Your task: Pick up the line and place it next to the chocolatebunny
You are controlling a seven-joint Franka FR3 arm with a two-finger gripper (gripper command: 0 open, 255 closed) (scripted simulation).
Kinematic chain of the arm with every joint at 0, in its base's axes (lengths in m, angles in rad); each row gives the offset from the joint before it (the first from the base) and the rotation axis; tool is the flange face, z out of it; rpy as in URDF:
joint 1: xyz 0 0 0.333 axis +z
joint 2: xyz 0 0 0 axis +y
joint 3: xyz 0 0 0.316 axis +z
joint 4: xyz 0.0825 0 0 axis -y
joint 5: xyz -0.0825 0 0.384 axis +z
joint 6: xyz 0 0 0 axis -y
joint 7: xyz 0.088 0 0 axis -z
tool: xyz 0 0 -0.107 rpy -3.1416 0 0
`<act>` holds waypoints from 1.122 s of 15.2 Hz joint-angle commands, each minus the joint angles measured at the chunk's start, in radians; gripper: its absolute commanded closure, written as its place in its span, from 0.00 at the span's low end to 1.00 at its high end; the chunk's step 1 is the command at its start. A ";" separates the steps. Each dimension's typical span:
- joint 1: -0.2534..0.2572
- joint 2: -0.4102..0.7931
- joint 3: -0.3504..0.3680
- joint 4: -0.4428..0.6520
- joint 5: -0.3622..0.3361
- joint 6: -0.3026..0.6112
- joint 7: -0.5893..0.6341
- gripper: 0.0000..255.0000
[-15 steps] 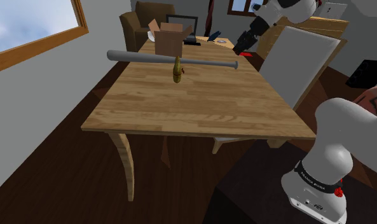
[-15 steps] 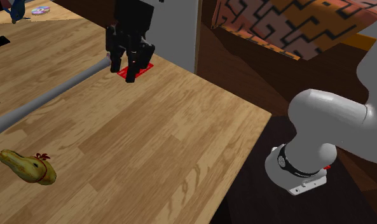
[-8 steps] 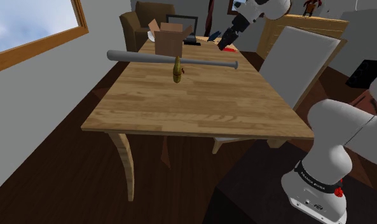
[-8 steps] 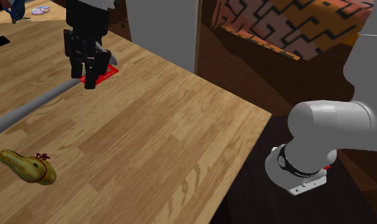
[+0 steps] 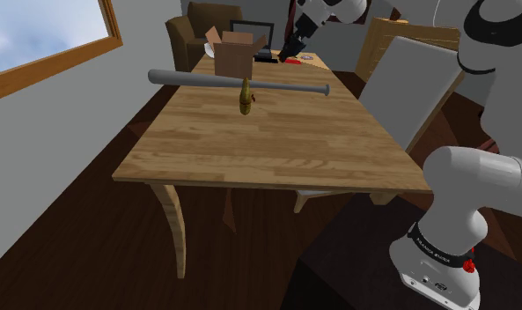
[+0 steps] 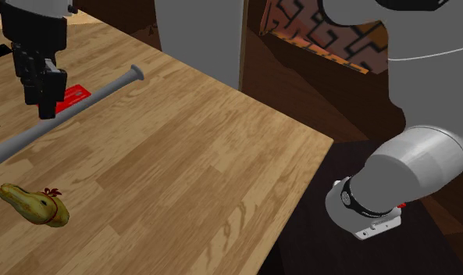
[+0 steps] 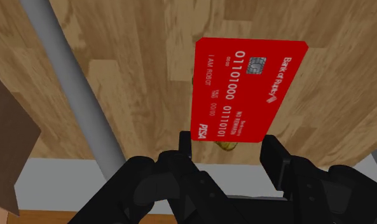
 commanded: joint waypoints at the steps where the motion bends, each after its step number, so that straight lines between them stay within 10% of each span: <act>1: 0.080 -0.045 -0.043 0.069 -0.035 -0.011 0.018 1.00; 17: 0.050 -0.092 -0.072 -0.102 -0.060 0.170 -0.018 1.00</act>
